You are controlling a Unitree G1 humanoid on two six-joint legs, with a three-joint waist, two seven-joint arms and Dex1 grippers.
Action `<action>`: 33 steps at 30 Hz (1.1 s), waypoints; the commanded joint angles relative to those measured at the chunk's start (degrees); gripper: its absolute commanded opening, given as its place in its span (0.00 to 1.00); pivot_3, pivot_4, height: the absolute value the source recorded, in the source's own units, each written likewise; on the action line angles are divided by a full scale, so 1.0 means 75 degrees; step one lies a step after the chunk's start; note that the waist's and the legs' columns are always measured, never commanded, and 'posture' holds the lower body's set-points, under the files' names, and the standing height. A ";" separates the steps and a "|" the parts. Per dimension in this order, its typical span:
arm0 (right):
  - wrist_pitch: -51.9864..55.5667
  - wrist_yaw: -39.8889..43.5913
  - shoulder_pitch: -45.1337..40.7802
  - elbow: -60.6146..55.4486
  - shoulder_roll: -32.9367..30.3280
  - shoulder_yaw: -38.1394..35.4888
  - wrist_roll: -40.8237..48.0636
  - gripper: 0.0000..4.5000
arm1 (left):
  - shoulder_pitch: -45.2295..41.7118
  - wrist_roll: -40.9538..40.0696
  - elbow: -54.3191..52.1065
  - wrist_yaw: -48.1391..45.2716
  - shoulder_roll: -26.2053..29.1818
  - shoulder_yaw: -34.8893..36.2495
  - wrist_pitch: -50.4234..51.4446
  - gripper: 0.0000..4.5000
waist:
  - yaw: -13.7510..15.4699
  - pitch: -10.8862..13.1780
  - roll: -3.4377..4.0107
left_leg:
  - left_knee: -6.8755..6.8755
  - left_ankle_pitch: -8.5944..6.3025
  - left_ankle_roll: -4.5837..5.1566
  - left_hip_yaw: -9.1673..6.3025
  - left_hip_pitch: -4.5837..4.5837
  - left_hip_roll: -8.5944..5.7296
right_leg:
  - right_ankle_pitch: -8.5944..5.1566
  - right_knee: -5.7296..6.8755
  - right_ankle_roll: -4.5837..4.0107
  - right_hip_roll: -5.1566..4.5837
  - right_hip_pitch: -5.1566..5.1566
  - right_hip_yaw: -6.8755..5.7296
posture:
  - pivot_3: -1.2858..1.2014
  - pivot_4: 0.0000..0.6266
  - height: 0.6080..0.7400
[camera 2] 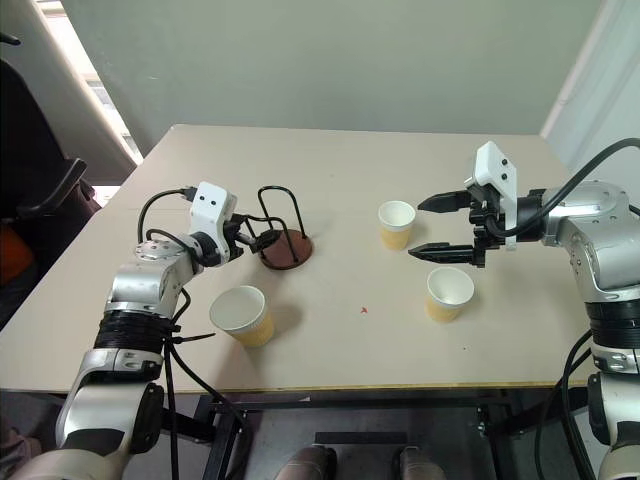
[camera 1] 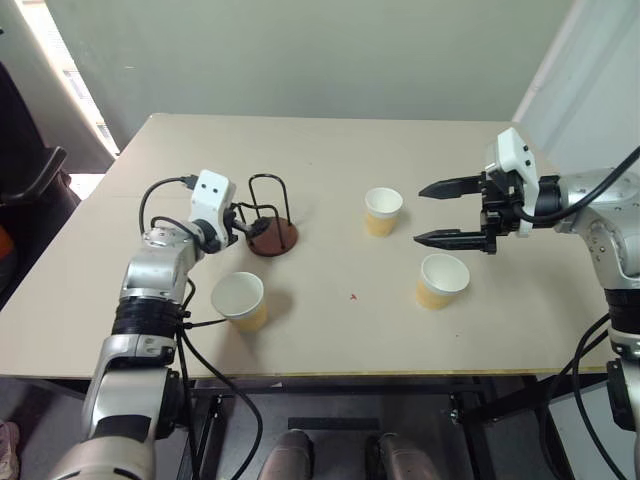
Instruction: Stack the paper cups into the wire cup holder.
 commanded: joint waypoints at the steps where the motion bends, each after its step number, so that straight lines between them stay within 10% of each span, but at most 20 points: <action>1: -0.0028 -0.0049 -0.0058 -0.0228 -0.0167 -0.0272 0.0075 0.97 | -0.0296 -0.0008 -0.0039 0.0114 -0.0038 0.0231 -0.0422 0.70 | 0.0002 0.0000 0.0000 | 0.0001 0.0000 0.0000 0.0000 0.0000 0.0000 | 0.0001 -0.0001 0.0001 0.0001 0.0001 0.0000 | 0.52 0.24 1.00; 10: -0.0065 -0.0085 -0.0031 -0.0209 -0.0188 -0.0253 0.0058 0.97 | -0.0307 -0.0192 -0.0400 -0.0274 0.0153 0.0350 -0.0095 0.01 | 0.0004 0.0000 0.0000 | 0.0010 -0.0001 0.0002 0.0001 0.0000 0.0000 | 0.0003 -0.0004 0.0005 0.0006 0.0007 0.0000 | 0.52 0.24 1.00; 33: -0.0370 0.1146 0.0947 -0.0747 -0.1395 -0.0201 0.0138 0.97 | -0.0298 -0.1034 -0.3849 -0.4877 0.0377 -0.2295 0.0035 0.01 | 0.0071 0.0001 -0.0002 | 0.0065 -0.0029 0.0036 0.0002 -0.0032 0.0000 | 0.0003 -0.0013 0.0033 0.0001 0.0013 0.0003 | 0.52 0.24 1.00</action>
